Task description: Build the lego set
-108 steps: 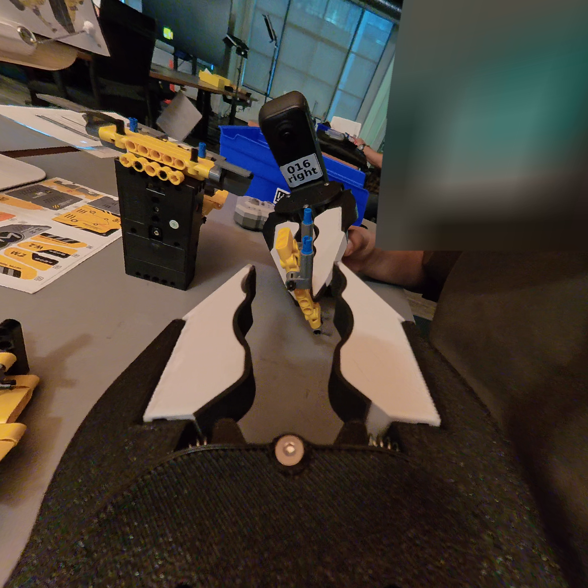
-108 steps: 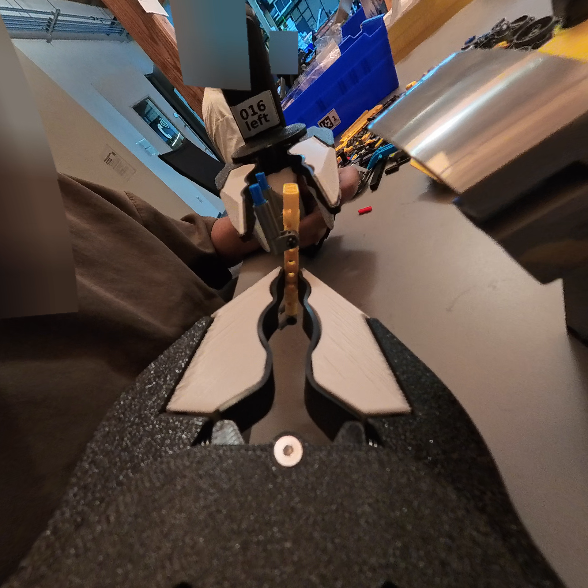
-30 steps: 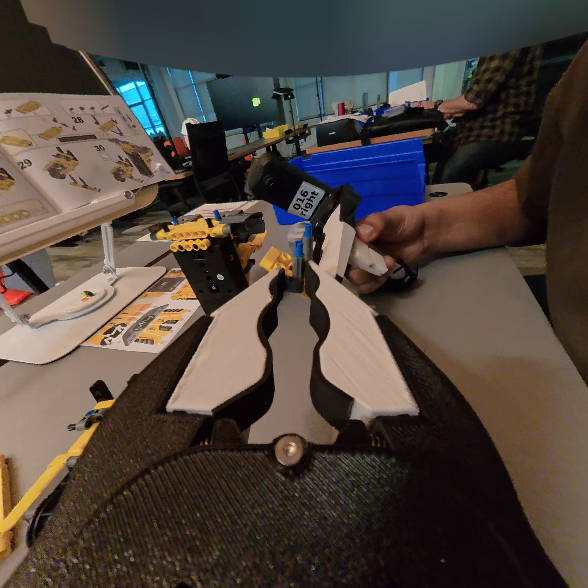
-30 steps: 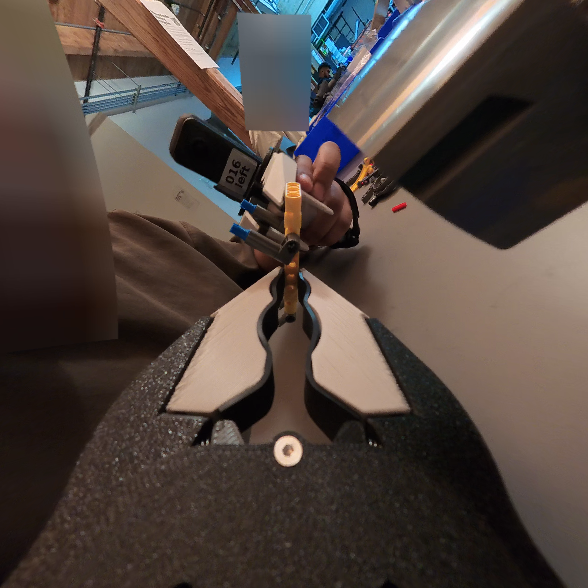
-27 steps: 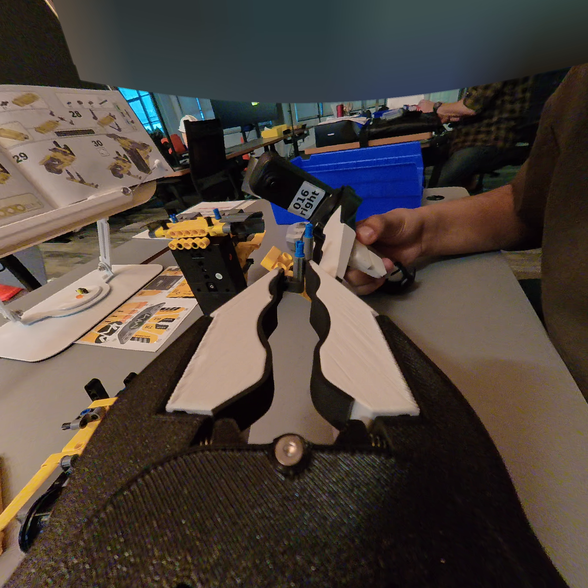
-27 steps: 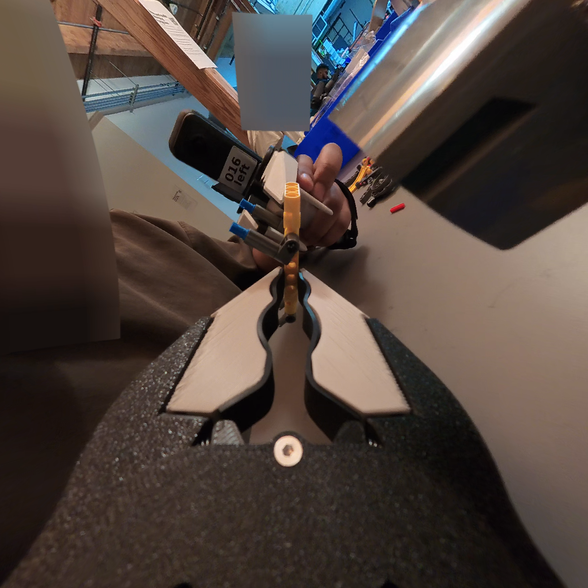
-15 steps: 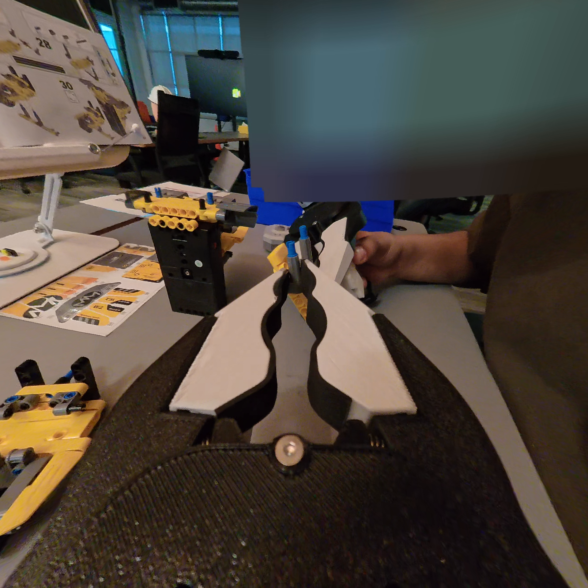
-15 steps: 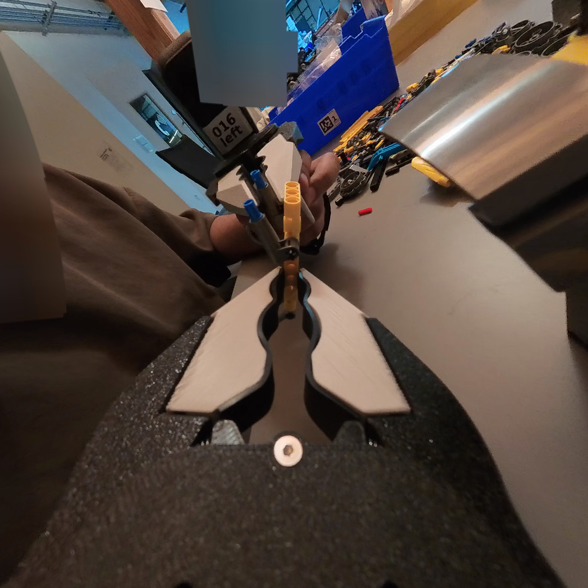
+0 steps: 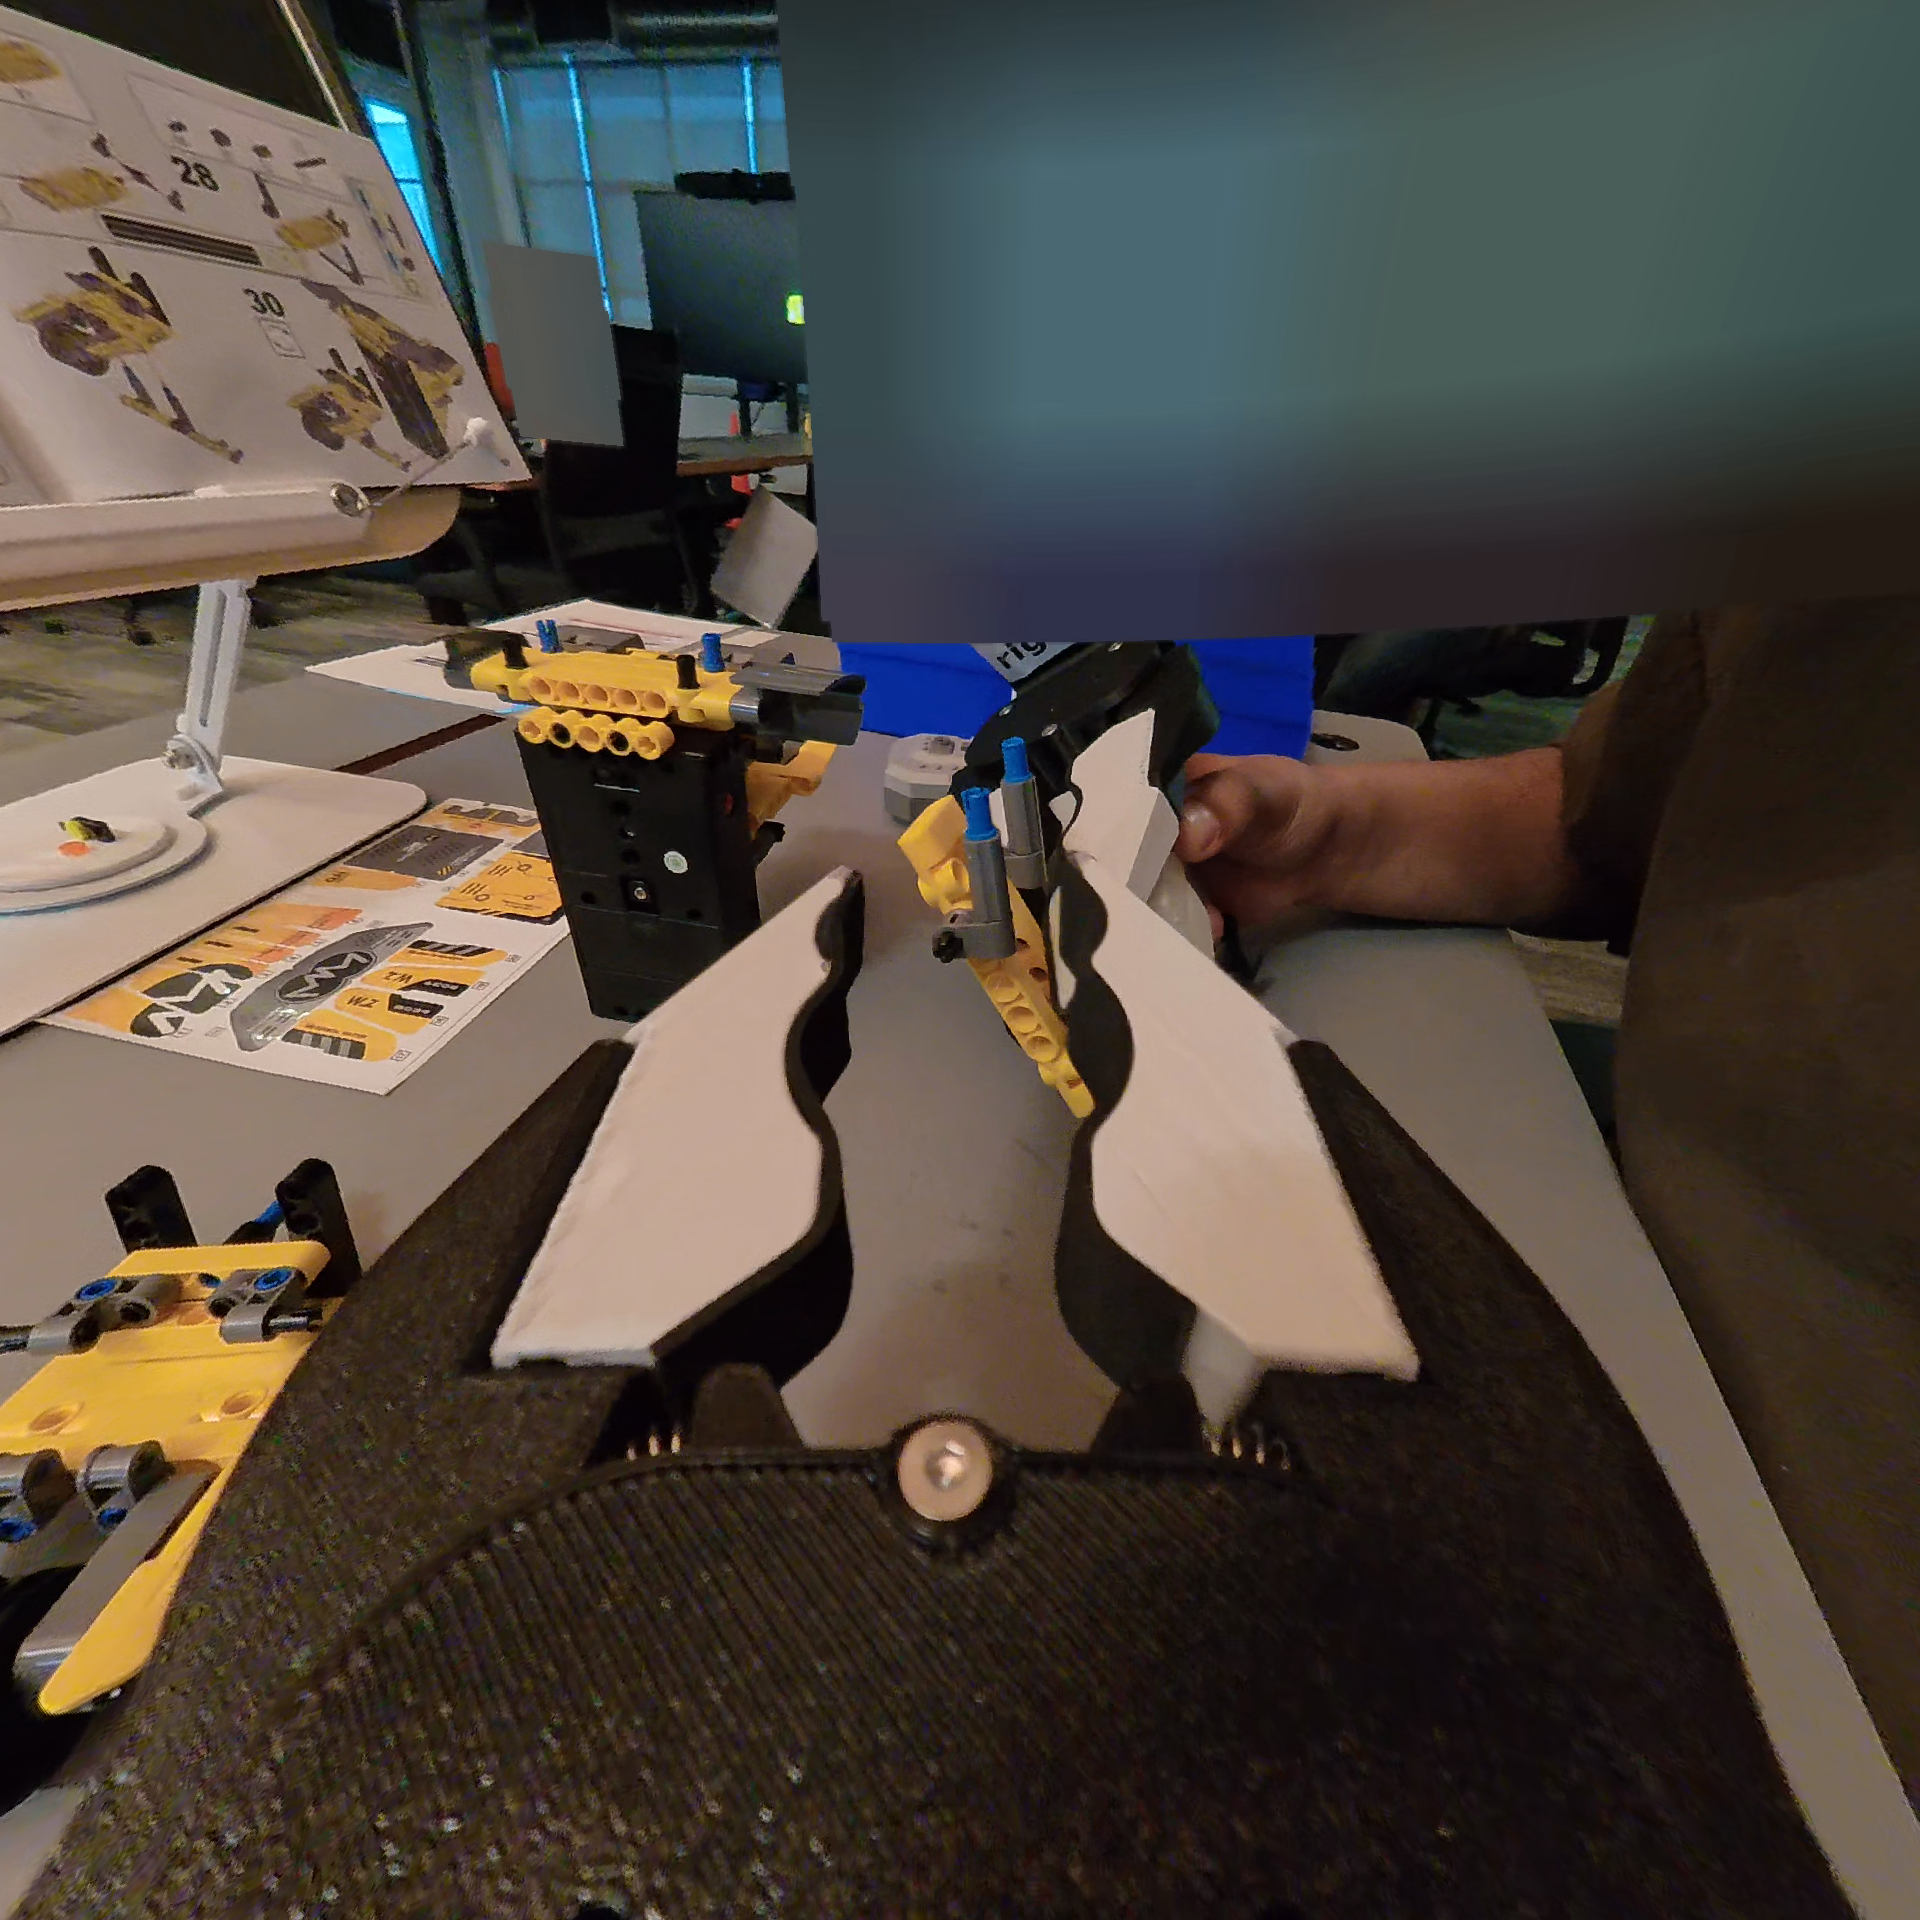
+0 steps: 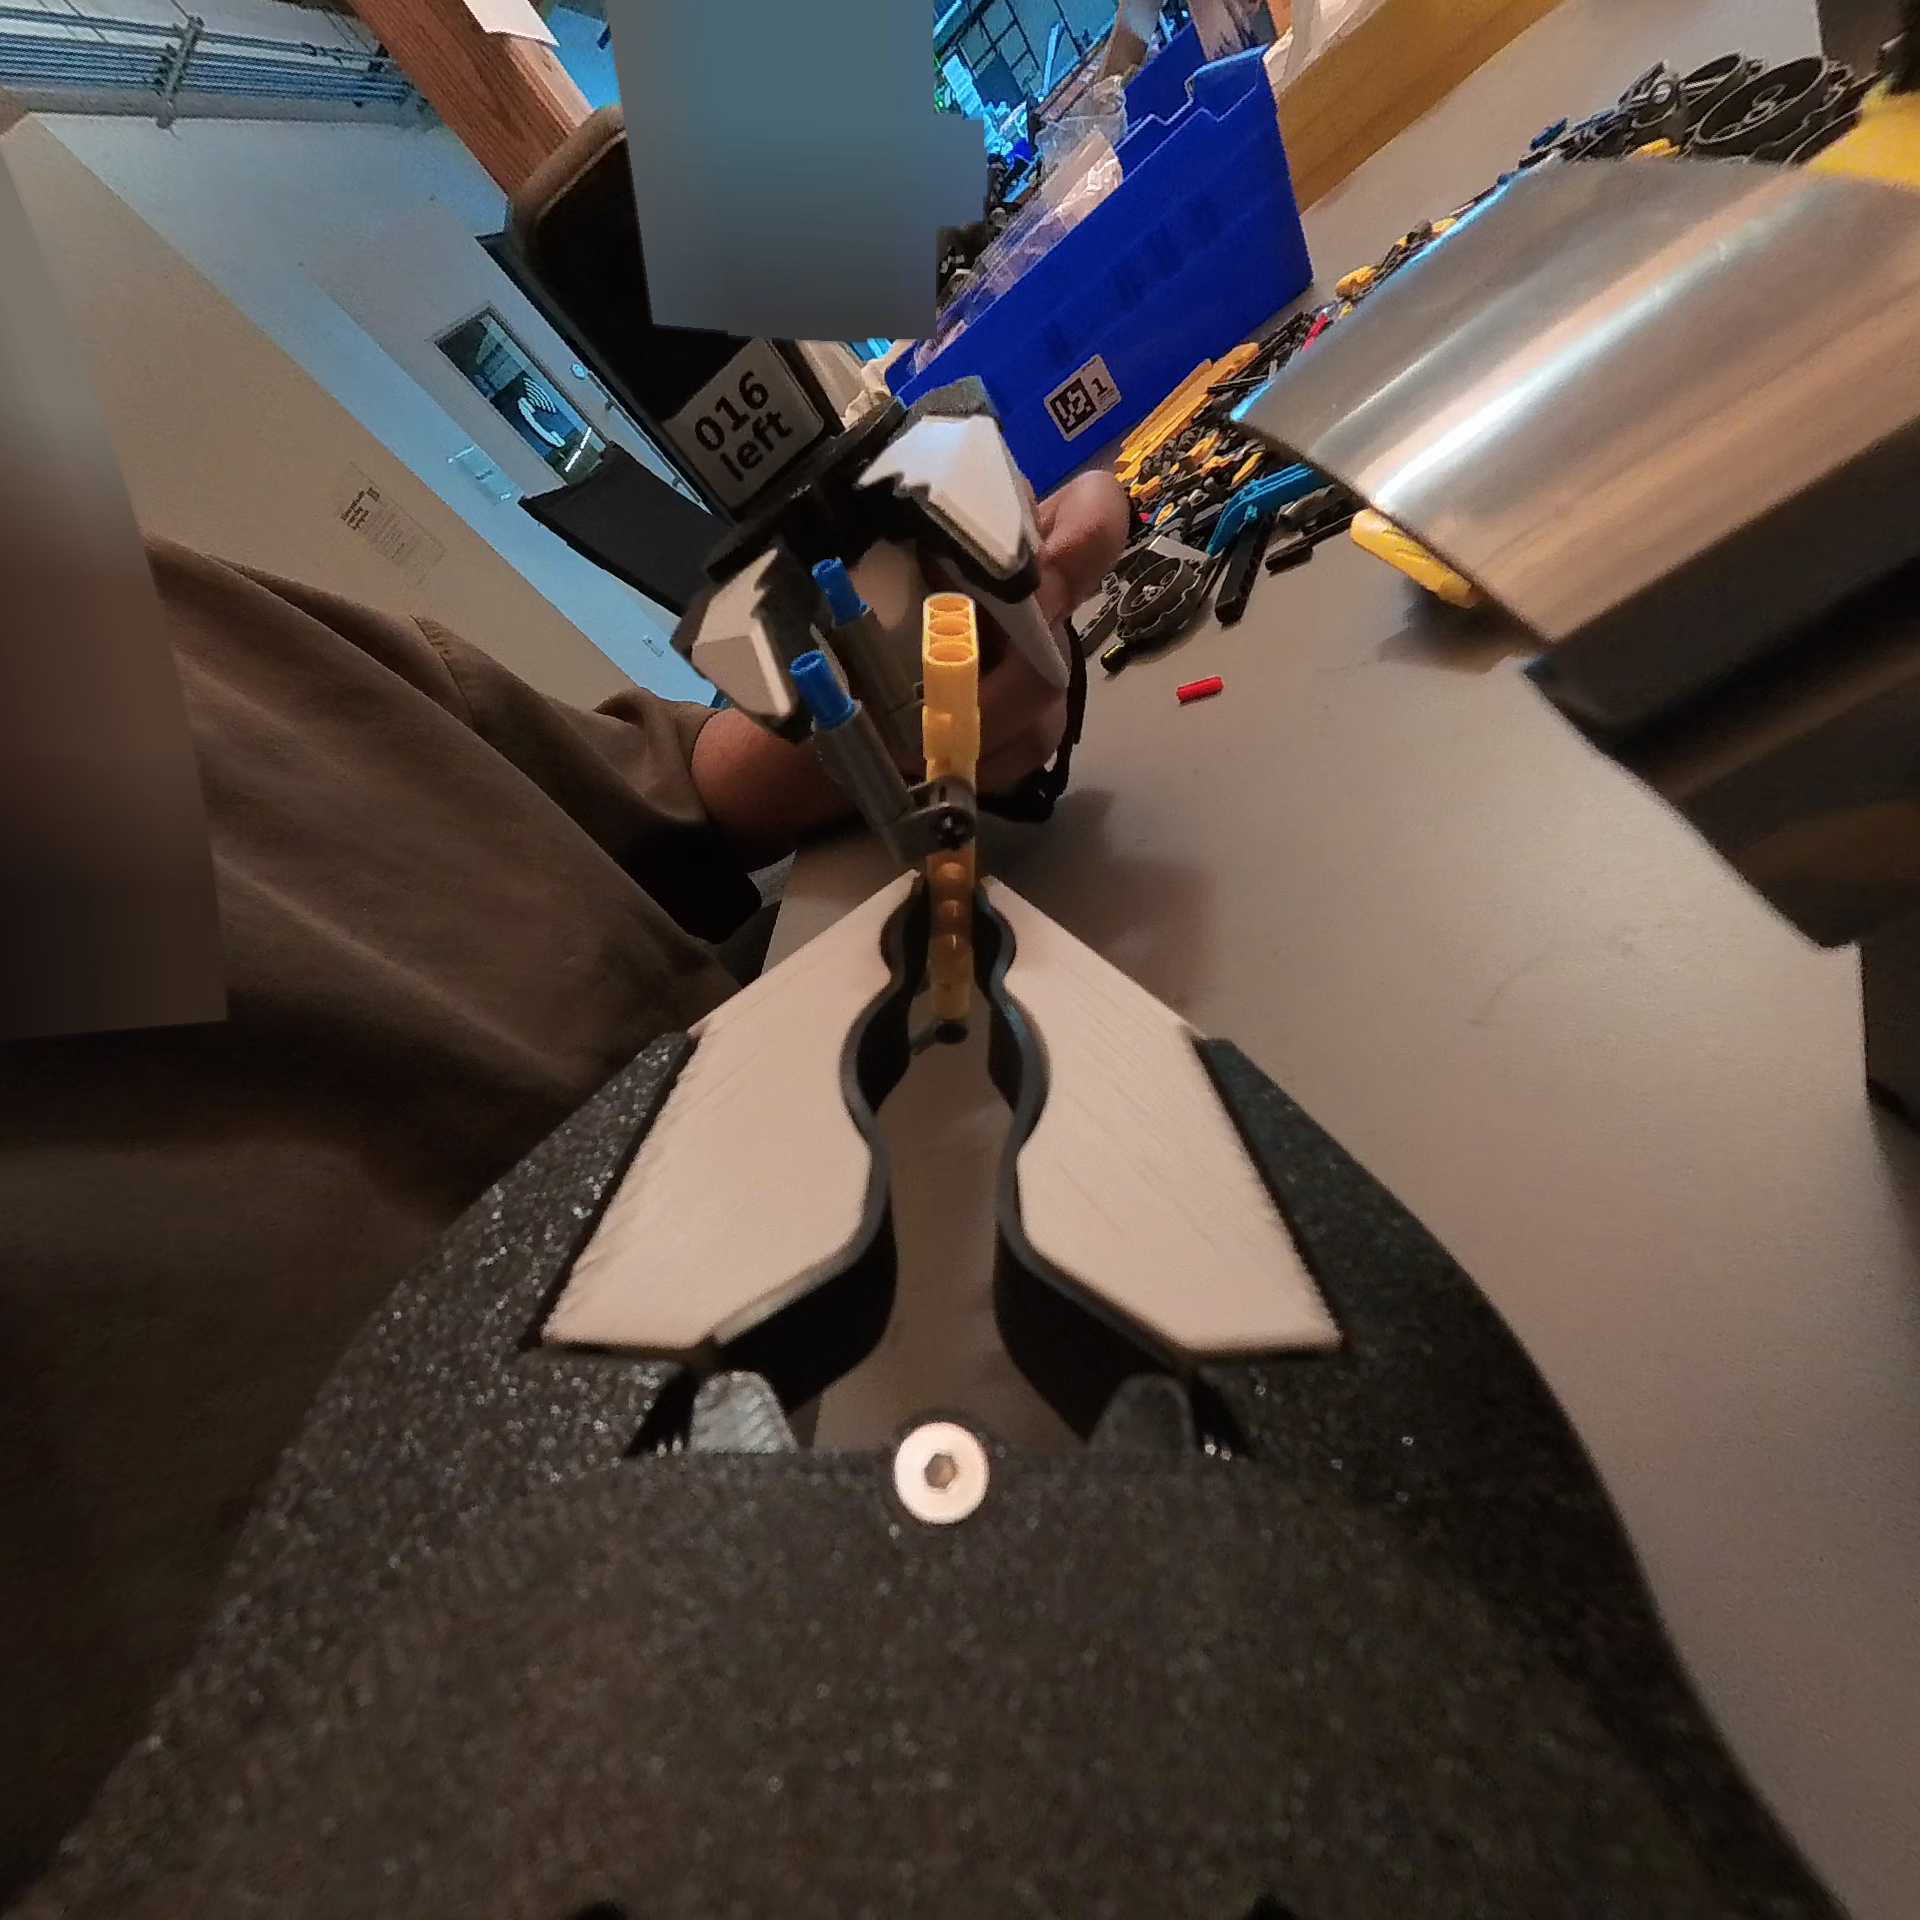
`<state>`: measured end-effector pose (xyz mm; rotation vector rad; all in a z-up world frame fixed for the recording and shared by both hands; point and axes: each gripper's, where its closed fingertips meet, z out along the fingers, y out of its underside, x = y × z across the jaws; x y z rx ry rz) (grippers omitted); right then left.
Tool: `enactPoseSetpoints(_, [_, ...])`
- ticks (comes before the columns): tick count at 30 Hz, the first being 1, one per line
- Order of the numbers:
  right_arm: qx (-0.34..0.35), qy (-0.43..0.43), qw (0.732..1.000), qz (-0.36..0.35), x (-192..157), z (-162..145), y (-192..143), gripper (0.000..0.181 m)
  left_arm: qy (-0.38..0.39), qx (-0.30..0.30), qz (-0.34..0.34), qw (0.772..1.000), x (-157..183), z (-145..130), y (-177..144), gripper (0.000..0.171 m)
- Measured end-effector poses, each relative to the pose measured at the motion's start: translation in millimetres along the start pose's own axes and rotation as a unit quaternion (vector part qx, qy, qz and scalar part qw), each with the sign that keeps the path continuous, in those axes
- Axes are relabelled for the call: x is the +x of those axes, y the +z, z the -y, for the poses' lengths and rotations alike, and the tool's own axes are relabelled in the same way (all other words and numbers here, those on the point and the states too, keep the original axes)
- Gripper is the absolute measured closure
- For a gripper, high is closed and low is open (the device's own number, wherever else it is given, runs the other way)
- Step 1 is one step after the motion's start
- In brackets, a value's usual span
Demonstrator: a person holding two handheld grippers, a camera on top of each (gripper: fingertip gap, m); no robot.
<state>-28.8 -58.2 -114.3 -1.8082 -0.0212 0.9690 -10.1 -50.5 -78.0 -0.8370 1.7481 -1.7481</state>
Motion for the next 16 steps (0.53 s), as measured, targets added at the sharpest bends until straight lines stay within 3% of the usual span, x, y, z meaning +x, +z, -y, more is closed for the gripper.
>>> enactPoseSetpoints(16, [0.011,0.003,1.000,-0.001,1.1,2.9,-1.9,0.175,-0.013,-0.019,-0.003,1.000,-0.7,-9.0,4.3,0.121])
